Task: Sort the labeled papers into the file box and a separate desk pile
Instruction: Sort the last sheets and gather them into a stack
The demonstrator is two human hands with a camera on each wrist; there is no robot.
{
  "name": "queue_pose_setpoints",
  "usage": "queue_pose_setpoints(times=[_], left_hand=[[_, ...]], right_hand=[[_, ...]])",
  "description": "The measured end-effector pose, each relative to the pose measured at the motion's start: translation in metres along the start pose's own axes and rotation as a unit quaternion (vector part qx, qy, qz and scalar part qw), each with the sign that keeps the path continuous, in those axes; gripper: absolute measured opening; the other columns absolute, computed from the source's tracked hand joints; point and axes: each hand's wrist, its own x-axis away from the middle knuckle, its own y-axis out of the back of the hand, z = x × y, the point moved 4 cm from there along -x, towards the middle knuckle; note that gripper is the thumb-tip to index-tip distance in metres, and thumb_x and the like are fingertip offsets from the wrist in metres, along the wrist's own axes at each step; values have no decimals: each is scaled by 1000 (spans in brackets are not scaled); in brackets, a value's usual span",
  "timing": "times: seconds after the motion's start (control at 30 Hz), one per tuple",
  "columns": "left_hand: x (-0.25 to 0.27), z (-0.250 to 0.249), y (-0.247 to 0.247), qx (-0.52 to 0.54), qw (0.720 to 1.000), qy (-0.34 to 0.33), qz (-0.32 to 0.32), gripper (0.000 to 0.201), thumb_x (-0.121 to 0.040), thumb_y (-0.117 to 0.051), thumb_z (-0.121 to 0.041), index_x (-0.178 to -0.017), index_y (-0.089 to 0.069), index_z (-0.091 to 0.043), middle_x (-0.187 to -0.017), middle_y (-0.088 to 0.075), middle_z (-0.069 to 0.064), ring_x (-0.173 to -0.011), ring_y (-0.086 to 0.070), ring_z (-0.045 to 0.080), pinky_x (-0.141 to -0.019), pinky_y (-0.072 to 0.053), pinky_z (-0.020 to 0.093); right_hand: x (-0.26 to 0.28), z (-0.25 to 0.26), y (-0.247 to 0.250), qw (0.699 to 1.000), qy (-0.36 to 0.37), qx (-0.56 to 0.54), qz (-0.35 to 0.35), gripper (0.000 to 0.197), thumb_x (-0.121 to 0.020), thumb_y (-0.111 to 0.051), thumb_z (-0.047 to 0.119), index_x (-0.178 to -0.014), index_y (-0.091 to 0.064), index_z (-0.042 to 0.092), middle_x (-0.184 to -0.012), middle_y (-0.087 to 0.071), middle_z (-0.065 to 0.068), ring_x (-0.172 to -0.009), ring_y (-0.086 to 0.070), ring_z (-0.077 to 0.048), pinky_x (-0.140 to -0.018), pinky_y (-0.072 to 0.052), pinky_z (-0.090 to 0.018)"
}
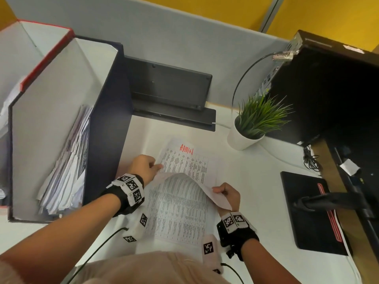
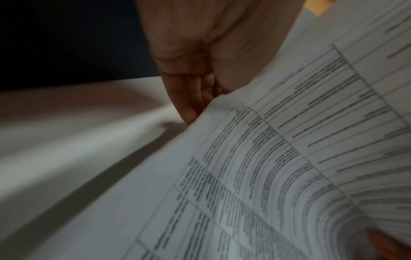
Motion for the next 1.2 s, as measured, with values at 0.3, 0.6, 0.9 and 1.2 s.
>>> queue_pose_setpoints(times=[0.3,0.6,0.9,1.2], left_hand=[[20,-9,5,44,985,-121,-113,17,-82,-67,-4,-98,-70,-7,-79,-65,3,-71,-59,16,-70,-51,26],[20,-6,2,271,961,-57,6,34,-88,-36,16,-67,-48,-9,-81,-61,11,-69,-53,17,-56,-43,17],[5,-2,7,315,941,113,39,20,-87,-41,-4,-78,-59,-6,-91,-60,8,-82,-54,23,-68,-42,27],[-1,1,-7,66,995,72,2,36,-68,-82,-22,-55,-50,-12,-57,-50,1,-56,-47,14,-56,-40,22]], right_hand=[[1,9,6,934,132,329,-32,26,-69,-75,-4,-66,-52,8,-69,-59,-5,-66,-56,-18,-62,-49,-25],[3,18,1,938,122,323,3,58,-66,-81,2,-117,-53,3,-108,-64,-13,-99,-61,-30,-83,-54,-41],[-5,9,12,994,13,104,6,47,-66,-44,-19,-30,-47,10,-37,-42,4,-34,-42,-11,-39,-37,-11],[-5,4,7,997,-30,59,30,48,-65,-42,-16,-27,-45,13,-39,-48,0,-41,-49,-21,-42,-41,-21]])
